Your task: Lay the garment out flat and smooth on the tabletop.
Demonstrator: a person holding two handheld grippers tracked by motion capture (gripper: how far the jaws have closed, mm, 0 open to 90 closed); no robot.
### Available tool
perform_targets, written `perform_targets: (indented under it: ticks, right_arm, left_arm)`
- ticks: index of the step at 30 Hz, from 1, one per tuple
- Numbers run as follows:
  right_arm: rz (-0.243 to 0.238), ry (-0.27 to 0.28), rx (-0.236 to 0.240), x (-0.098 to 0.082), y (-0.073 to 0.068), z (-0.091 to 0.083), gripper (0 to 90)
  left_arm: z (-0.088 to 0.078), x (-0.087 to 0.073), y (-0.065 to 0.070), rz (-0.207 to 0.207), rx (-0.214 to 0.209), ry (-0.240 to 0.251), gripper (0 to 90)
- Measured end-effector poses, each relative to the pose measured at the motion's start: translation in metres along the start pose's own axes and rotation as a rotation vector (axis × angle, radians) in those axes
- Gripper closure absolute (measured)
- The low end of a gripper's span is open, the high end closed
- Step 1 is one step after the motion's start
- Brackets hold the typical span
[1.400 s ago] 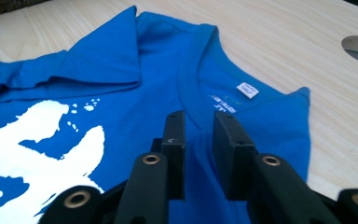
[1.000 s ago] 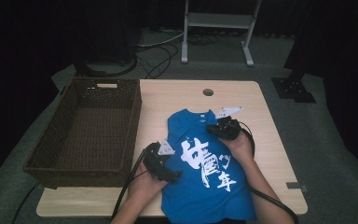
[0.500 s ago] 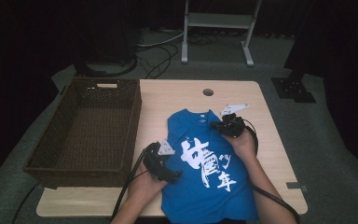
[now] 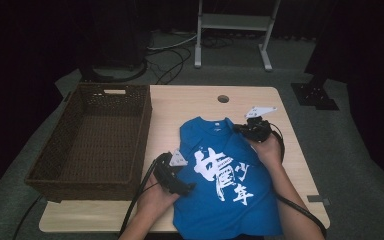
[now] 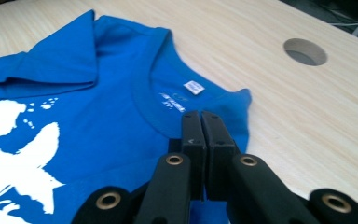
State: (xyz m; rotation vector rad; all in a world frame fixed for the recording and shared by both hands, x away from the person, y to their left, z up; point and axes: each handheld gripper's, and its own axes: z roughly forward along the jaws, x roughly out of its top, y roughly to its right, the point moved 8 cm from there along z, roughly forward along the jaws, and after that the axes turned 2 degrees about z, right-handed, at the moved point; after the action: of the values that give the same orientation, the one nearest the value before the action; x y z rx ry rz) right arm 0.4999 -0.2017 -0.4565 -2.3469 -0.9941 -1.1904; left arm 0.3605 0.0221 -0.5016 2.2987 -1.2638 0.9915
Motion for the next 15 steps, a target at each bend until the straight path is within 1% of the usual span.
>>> perform_targets:
  ticks: [8,15]
  right_arm:
    - [0.01,0.017,-0.027,0.005,0.018,-0.006,88.7]
    - [0.028,0.019,-0.056,0.003,0.039,-0.012,88.6]
  left_arm:
    - [0.0,0.0,0.0,0.001,0.0,0.0,0.0]
    - [0.0,0.0,0.0,0.001,0.0,-0.002,0.0]
